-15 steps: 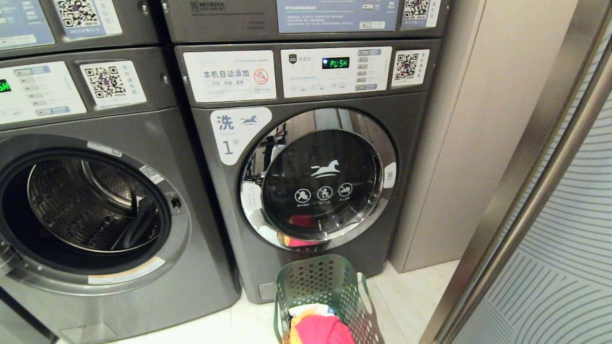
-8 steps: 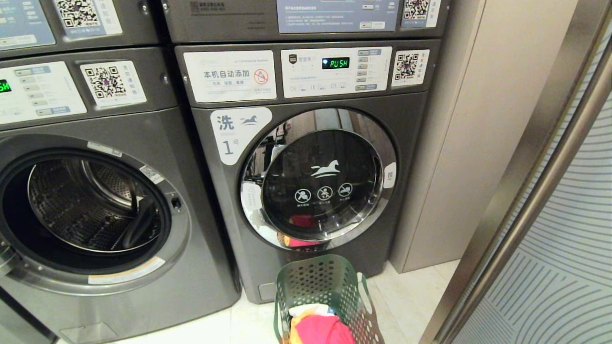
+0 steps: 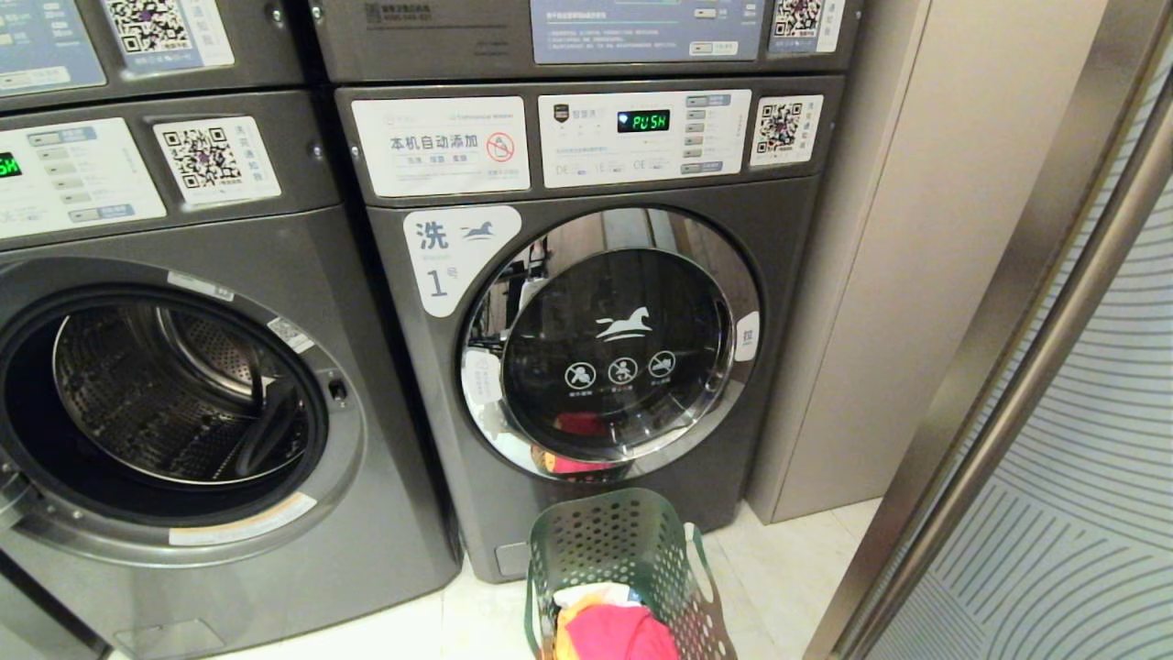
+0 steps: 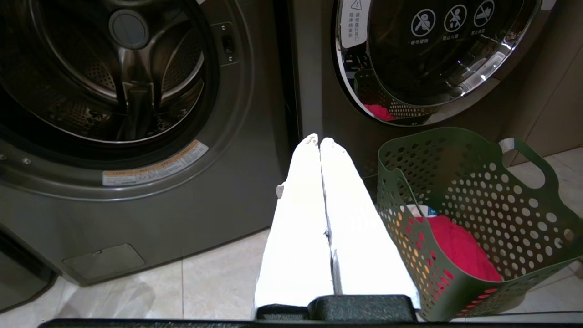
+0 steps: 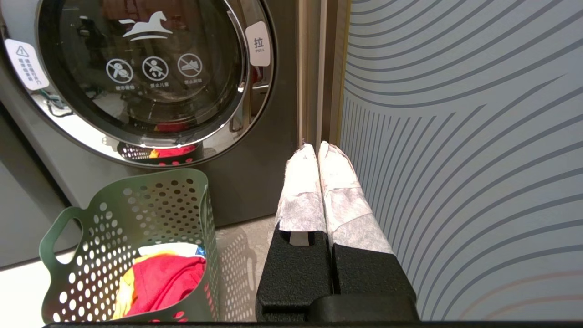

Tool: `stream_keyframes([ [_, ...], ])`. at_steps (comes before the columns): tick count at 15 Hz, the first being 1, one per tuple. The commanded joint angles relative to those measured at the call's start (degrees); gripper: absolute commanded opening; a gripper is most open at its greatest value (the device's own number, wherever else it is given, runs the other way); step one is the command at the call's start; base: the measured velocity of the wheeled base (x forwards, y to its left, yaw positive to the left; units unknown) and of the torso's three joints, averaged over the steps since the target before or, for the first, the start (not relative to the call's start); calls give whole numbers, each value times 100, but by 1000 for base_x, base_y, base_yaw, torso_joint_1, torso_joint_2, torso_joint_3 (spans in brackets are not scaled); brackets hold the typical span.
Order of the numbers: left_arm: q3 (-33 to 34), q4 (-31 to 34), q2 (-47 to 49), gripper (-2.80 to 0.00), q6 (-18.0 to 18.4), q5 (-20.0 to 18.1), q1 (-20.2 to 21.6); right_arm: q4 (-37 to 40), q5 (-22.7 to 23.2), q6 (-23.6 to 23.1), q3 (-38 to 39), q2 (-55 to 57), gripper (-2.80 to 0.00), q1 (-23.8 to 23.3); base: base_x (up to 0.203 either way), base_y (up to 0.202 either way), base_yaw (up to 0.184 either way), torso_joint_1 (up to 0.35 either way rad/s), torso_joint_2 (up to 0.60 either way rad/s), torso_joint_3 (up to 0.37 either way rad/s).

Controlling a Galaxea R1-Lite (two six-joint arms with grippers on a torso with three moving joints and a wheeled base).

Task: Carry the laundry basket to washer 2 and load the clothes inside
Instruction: Open the lid of the washing machine

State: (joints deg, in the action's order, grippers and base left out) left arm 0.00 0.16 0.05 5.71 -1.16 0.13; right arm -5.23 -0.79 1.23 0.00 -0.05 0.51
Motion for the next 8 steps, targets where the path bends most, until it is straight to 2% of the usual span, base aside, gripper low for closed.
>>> stream_keyframes([
  [1,9,2,-4,-280,-99,4,4,-4,0,-26,193,5,-280,2,0,0,0,0,0,0],
  [3,9,10,-5,-280,-210,71,4,-4,9,-35,193,5,-280,2,0,0,0,0,0,0],
  [8,9,2,-5,-280,-211,107,4,-4,27,-97,202,5,-280,2,0,0,0,0,0,0],
])
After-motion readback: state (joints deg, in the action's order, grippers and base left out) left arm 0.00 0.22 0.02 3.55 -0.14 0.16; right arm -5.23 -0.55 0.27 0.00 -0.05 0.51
